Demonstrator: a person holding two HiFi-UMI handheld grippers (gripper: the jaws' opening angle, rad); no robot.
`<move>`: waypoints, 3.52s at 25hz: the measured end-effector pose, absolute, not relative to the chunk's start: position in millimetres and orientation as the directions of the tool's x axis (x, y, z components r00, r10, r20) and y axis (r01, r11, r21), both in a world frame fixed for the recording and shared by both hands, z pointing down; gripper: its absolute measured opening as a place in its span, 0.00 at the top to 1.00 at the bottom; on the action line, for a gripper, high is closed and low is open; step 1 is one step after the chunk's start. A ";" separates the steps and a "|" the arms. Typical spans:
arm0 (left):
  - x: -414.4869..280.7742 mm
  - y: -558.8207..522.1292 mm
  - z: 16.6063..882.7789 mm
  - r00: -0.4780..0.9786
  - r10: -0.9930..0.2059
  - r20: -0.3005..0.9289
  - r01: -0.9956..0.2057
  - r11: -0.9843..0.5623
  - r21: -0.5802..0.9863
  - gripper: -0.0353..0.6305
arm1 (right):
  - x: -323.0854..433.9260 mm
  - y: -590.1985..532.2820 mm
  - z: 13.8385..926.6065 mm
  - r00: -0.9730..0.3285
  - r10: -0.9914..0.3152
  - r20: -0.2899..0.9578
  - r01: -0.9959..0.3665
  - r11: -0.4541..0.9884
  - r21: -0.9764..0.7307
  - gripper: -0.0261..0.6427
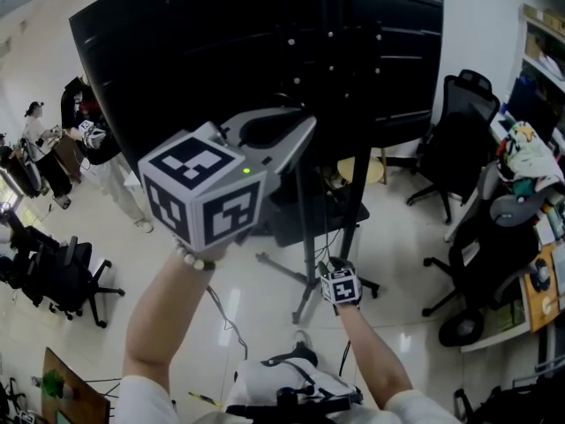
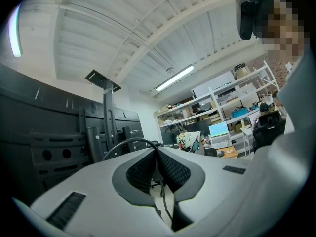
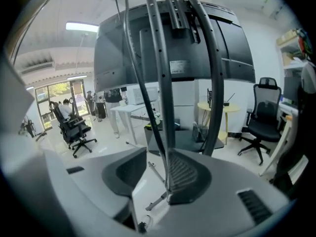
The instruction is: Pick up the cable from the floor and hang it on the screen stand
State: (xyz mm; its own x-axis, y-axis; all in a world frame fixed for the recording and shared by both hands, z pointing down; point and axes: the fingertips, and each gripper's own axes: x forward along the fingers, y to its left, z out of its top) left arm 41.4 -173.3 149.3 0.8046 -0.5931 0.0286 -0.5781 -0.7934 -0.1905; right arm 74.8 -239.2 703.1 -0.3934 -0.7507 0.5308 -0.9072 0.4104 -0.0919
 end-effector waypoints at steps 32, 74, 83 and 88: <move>-59.7 -205.0 306.4 0.655 -0.737 0.168 -0.747 -0.665 -0.004 0.92 | 99.1 -310.9 281.1 -0.543 -0.828 -0.141 -0.838 0.524 0.154 0.92; -122.3 -303.1 278.3 0.665 -0.745 0.052 -0.747 -0.663 0.041 0.92 | 55.8 -477.6 80.9 -0.388 -0.921 0.047 -0.802 0.362 0.475 0.92; -107.4 -309.4 329.8 0.688 -0.710 0.152 -0.725 -0.680 0.110 0.92 | 56.4 -474.3 106.3 -0.444 -0.893 0.076 -0.788 0.430 0.442 0.91; -94.7 -298.8 360.6 0.687 -0.703 0.184 -0.727 -0.668 0.161 0.92 | 54.0 -462.0 109.3 -0.491 -0.869 0.064 -0.767 0.466 0.441 0.89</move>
State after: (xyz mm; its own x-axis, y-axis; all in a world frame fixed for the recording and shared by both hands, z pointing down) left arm -94.7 -298.8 360.6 0.6870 -0.7031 0.1835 -0.7266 -0.6679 0.1611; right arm 54.0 -462.0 109.3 -0.4907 -0.8690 0.0641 -0.7672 0.4658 0.4409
